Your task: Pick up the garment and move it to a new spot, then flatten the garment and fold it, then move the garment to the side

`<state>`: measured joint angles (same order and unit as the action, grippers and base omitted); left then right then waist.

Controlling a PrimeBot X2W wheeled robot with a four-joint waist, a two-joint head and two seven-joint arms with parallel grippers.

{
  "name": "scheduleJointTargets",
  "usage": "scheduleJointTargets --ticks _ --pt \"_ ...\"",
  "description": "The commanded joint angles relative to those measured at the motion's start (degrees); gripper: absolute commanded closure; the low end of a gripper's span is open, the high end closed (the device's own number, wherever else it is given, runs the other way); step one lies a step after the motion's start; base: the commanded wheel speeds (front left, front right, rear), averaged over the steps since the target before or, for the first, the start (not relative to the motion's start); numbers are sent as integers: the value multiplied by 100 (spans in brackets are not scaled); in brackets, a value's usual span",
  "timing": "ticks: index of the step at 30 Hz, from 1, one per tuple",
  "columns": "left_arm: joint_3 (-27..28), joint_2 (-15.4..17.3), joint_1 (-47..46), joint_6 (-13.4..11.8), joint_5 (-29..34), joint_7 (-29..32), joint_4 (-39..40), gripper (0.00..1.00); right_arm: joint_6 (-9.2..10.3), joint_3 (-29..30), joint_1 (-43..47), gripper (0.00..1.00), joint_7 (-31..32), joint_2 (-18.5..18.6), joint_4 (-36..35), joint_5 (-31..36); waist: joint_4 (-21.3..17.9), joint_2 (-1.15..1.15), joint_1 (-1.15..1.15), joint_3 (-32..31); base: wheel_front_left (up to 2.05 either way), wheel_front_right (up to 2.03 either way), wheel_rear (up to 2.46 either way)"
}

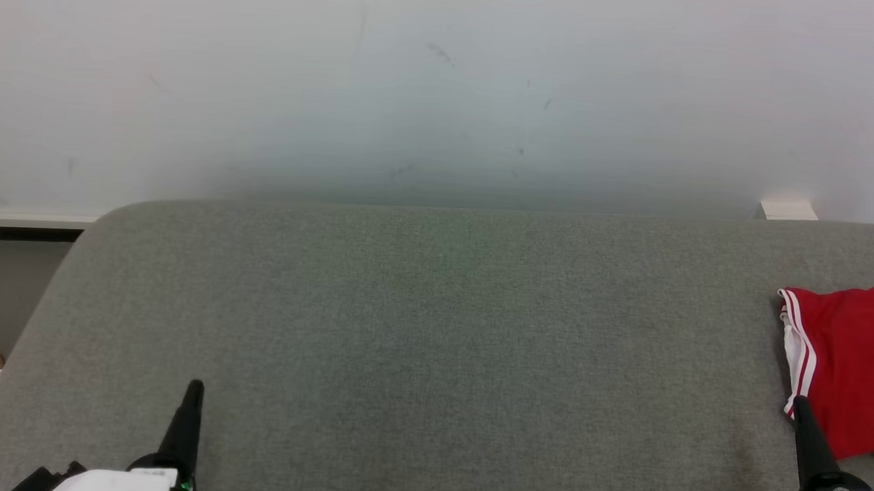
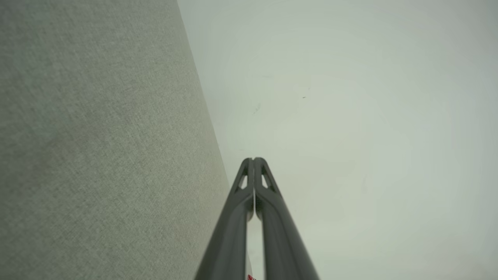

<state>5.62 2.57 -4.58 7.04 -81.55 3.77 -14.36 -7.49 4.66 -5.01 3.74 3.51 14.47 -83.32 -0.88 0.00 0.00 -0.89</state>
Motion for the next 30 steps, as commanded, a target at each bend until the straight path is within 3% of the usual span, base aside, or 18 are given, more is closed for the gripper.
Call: scheduleJointTargets --ticks 1,30 --pt "38 45 -91 33 -164 41 35 100 0 49 -99 100 46 -7 -55 -140 6 0 0 7 0 0 0" --pt "103 49 -191 64 -1118 300 37 100 0 214 -155 100 305 -65 -60 -907 88 0 0 107 0 0 0"
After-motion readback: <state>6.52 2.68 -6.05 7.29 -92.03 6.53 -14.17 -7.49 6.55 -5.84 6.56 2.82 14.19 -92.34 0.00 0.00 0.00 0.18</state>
